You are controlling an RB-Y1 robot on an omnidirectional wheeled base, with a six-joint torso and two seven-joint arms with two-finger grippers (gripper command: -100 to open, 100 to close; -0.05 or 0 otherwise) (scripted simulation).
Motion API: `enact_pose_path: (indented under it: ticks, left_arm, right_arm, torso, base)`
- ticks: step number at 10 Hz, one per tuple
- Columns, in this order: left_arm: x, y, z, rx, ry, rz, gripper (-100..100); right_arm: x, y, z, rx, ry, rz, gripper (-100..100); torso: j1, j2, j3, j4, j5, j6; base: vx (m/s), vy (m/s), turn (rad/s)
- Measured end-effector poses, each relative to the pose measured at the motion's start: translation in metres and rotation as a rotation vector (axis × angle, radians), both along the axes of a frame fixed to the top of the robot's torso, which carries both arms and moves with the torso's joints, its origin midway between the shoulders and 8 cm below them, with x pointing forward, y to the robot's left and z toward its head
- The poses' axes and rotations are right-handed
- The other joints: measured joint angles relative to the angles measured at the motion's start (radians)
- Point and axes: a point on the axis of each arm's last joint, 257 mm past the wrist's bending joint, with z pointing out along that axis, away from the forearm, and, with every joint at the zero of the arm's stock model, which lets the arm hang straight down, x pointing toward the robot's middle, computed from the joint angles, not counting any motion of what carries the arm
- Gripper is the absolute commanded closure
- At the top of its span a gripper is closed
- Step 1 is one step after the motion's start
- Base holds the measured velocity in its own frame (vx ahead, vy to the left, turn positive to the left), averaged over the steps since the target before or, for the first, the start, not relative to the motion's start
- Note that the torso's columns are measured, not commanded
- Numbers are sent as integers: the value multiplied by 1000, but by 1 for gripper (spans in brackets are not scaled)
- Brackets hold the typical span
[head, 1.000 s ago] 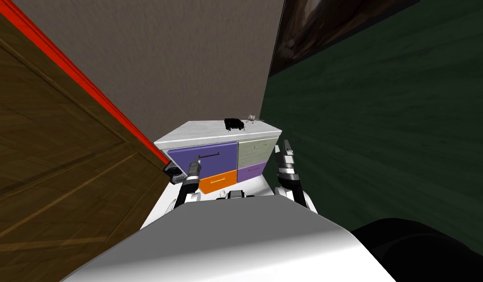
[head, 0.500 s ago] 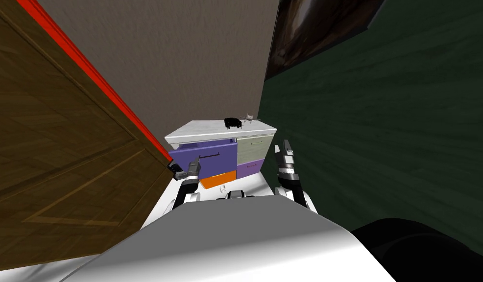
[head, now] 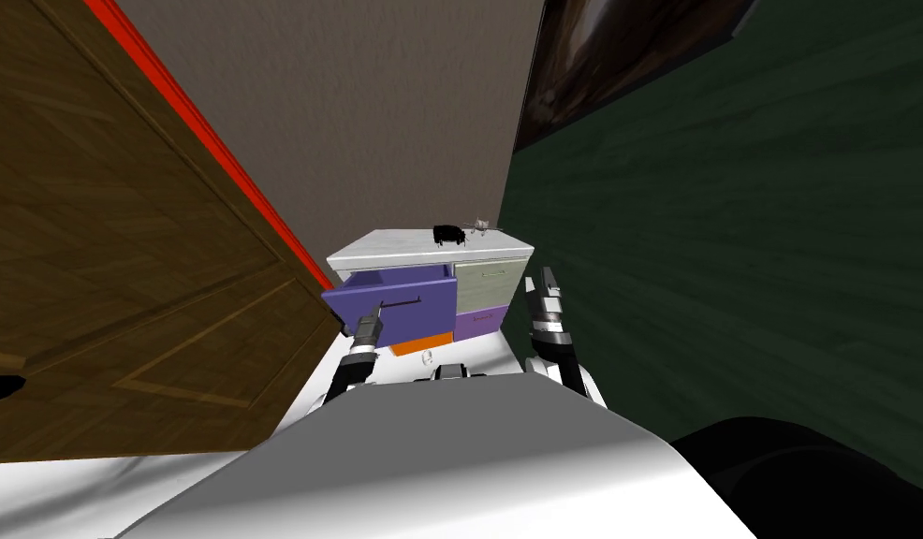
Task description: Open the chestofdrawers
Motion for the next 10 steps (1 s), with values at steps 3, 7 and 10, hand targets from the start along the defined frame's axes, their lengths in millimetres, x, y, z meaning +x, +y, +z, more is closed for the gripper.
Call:
enact_pose_path:
  ticks: [3, 7, 10]
  left_arm:
    - [-16, -10, -1, -1, 1, -41, 100]
    - [-32, -16, 2, -6, 2, -67, -100]
    - [-42, -16, 17, -5, 1, -64, -100]
  right_arm:
    - [0, 0, 0, 0, 0, 0, 0]
    - [0, 0, 0, 0, 0, 0, 0]
    - [0, 0, 0, 0, 0, 0, 0]
  torso:
    - [0, -1, 0, -1, 0, -1]
    - [-3, -2, -1, 0, -1, 2]
    - [-4, 0, 0, 1, -2, 1]
  base:
    - [4, -36, 138]
    - [5, -14, 40]
    - [35, -3, -5]
